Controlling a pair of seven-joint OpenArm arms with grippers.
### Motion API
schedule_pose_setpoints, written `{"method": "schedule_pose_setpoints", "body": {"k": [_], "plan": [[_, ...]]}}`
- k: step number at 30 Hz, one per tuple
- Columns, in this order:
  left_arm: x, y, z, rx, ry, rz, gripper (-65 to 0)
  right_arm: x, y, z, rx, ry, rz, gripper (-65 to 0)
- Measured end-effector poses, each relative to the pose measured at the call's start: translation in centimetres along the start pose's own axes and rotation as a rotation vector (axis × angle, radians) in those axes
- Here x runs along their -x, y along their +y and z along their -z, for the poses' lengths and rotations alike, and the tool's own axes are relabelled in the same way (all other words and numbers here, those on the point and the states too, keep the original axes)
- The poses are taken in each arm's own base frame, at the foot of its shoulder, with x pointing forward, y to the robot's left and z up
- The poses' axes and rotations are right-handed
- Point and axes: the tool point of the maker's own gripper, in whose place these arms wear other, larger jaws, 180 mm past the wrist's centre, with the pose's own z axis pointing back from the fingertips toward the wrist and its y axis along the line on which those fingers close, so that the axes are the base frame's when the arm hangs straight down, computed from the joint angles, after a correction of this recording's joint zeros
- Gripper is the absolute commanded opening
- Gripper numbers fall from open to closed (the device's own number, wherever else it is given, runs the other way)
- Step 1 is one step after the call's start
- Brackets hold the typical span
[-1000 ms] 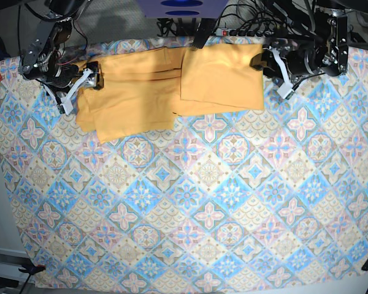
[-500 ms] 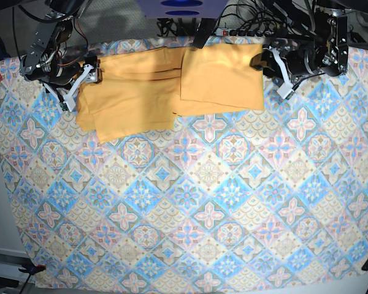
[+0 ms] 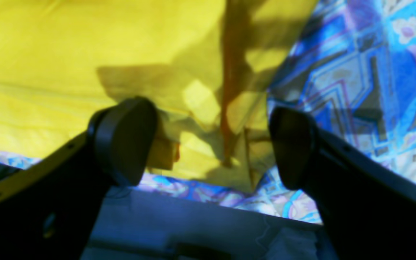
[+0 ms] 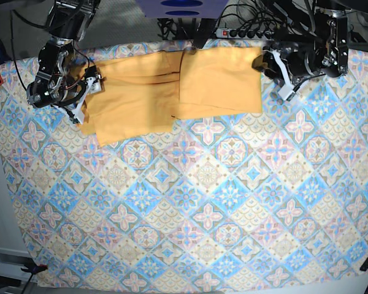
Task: Fold the T-shirt properly
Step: 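Lift the strip end with the right gripper and pull it toward the left gripper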
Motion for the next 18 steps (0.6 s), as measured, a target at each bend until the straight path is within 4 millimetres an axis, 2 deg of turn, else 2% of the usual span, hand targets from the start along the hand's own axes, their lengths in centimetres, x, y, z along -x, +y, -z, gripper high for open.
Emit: {"method": "schedule_pose_setpoints", "body": {"k": [8, 10, 15, 18], "plan": [[-0.8, 1.0, 0.0, -0.038, 0.020, 0.022, -35.2, -1.6, -0.3, 0.1, -0.006, 0.014, 0.005, -12.7], [-0.6, 1.2, -0.1, -0.045, 0.037, 0.028, -35.4, -1.5, -0.4, 0.0, -0.003, 0.023, 0.005, -16.8], [-0.6, 1.3, -0.3, -0.045, 0.074, 0.043, -35.6, -0.9, -1.1, -0.2, 0.013, 0.056, -0.002, -33.1], [-0.9, 1.2, -0.3, -0.040, 0.073, 0.046, -35.6, -0.5, -1.3, -0.4, 0.030, 0.094, -0.020, -38.6]]}}
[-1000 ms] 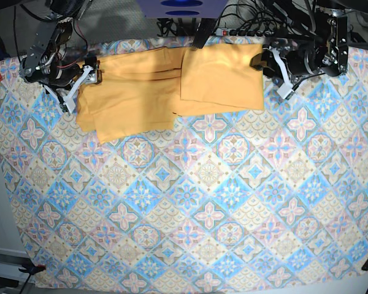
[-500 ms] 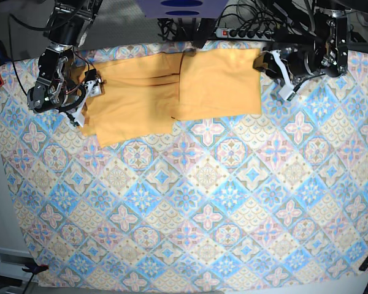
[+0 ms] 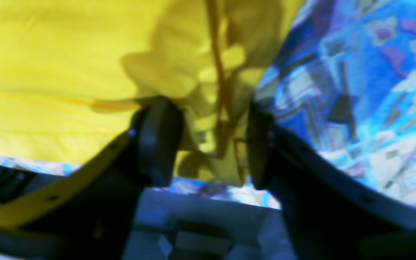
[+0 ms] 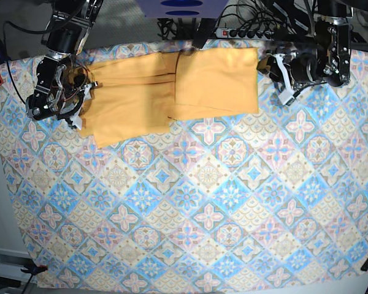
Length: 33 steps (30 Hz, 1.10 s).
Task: Fold the T-shirt properly
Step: 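Lift the strip end with the right gripper and pull it toward the left gripper, then fold the held end over the folded stack with the right gripper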
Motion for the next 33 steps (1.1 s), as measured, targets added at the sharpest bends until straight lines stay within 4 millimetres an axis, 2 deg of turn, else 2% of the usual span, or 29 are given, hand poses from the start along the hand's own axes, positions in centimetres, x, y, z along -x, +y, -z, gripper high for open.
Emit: {"method": "schedule_pose_setpoints", "body": {"k": [6, 13, 17, 19, 21, 22, 24, 25, 26, 28, 30, 33], "plan": [[-0.5, 0.0, 0.1, -0.001, -0.016, 0.001, -35.6, 0.2, -0.1, 0.1, 0.011, -0.015, -0.011, -43.5], [-0.1, 0.4, 0.0, -0.024, 0.010, 0.023, -35.8, 0.2, -0.5, 0.1, 0.028, -0.016, -0.021, -59.0], [-0.2, 0.7, 0.0, -0.035, 0.023, 0.043, -35.8, -1.3, 0.5, -0.9, 0.099, -0.057, -0.097, -59.5], [-0.7, 0.5, 0.2, -0.039, 0.016, 0.049, -35.8, -2.3, 1.8, -1.7, 0.128, -0.133, -0.076, -59.5], [-1.7, 0.5, 0.5, -0.054, 0.035, 0.081, -35.9, -6.3, 5.7, -2.9, 0.003, -0.360, -0.048, -59.5], [-1.6, 0.5, 0.7, -0.062, 0.066, 0.094, -35.9, -7.7, 7.8, -3.7, -0.036, -0.416, -0.054, -59.5], [-2.1, -0.2, 1.1, -0.054, 0.079, 0.130, -35.9, -9.9, 10.4, -5.4, -0.079, -0.491, -0.066, -59.6], [-2.5, -0.3, 1.2, -0.049, 0.082, 0.149, -35.9, -10.4, 10.4, -5.7, -0.077, -0.510, -0.056, -59.7], [-2.4, -0.6, 1.3, -0.041, 0.097, 0.168, -35.9, -10.3, 9.5, -5.9, -0.046, -0.503, -0.028, -59.7], [-2.3, -0.8, 1.5, -0.049, 0.129, 0.203, -35.9, -9.7, 7.7, -5.8, 0.011, -0.482, 0.004, -59.8], [-2.5, -0.9, 1.7, -0.054, 0.140, 0.211, -35.9, -8.7, 6.8, -5.5, 0.041, -0.448, 0.020, -59.8], [-2.6, -1.2, 1.8, -0.044, 0.124, 0.205, -35.9, -8.2, 7.2, -6.1, 0.040, -0.466, 0.025, -59.8]]}}
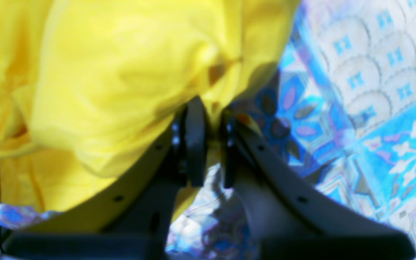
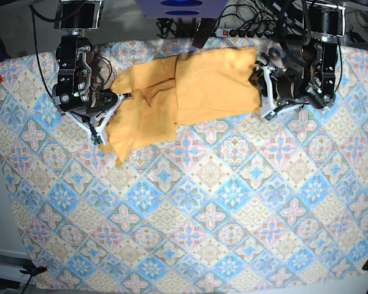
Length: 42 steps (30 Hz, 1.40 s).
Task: Fold the T-shirt properly
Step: 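Fold the held end over the folded stack with the right gripper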
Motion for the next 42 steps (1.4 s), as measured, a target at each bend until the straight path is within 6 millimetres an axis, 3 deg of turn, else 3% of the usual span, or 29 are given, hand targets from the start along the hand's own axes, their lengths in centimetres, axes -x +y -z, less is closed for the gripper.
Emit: {"method": "schedule_pose_setpoints", "body": {"k": [5, 10, 18, 25, 32, 36, 39, 42], "plan": [[0.0, -0.2, -0.1, 0.017, -0.014, -0.009, -35.9, -2.2, 1.2, -1.8, -0.020, -0.100, -0.025, -59.8], [0.2, -0.6, -0.7, 0.019, -0.001, 0.016, -35.9, -0.6, 0.6, -2.0, 0.012, -0.060, -0.032, -59.8], [0.5, -0.7, -0.7, 0.018, 0.011, 0.021, -35.9, -1.0, 4.5, -2.9, -0.062, -0.096, -0.129, -59.8], [0.1, -0.4, -0.7, 0.018, 0.021, 0.020, -35.9, -0.6, 5.1, -2.9, -0.070, -0.086, -0.151, -59.8], [-3.8, -0.5, 1.1, 0.088, -0.029, -0.044, -35.9, -1.1, 7.5, -3.4, -0.114, -0.133, -0.297, -59.9], [-4.7, -1.3, 1.7, 0.091, -0.013, 0.016, -35.9, -0.8, 10.5, -3.6, -0.192, -0.182, -0.388, -59.9], [-5.7, -2.5, 2.2, 0.112, -0.018, 0.040, -35.9, -0.1, 11.6, -3.6, -0.222, -0.177, -0.422, -59.9], [-6.2, -3.4, 2.6, 0.131, -0.035, 0.036, -35.9, -0.7, 12.5, -3.8, -0.244, -0.221, -0.427, -59.9]]}}
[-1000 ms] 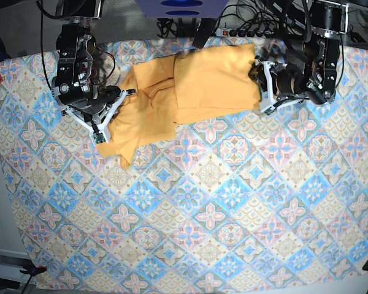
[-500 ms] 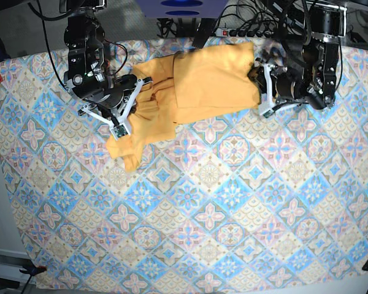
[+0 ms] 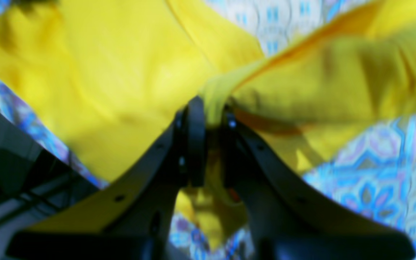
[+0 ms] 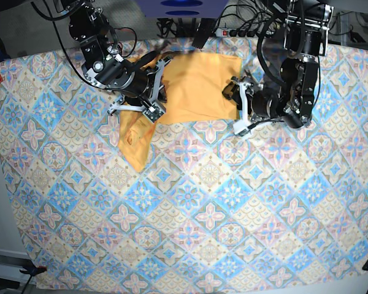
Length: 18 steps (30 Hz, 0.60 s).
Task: Fold the T-shirt properly
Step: 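Fold the held end over the folded stack with the right gripper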
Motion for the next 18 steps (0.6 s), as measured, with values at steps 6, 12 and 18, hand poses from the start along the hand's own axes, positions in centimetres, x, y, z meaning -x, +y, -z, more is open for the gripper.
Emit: {"method": "schedule_pose_setpoints", "body": {"k": [6, 12, 18], "plan": [[-0.9, -0.7, 0.7, 0.023, 0.003, -0.001, -35.9, -1.5, 3.2, 0.0, -0.086, -0.096, -0.082, -59.9], [-3.1, -2.2, 2.6, 0.117, -0.046, -0.052, -35.9, -1.3, 5.0, 0.1, -0.138, -0.088, -0.141, -59.9], [-4.8, -3.3, 3.2, 0.140, -0.060, -0.048, -35.9, -1.0, 4.3, 0.0, -0.128, -0.078, -0.163, -59.6]]}}
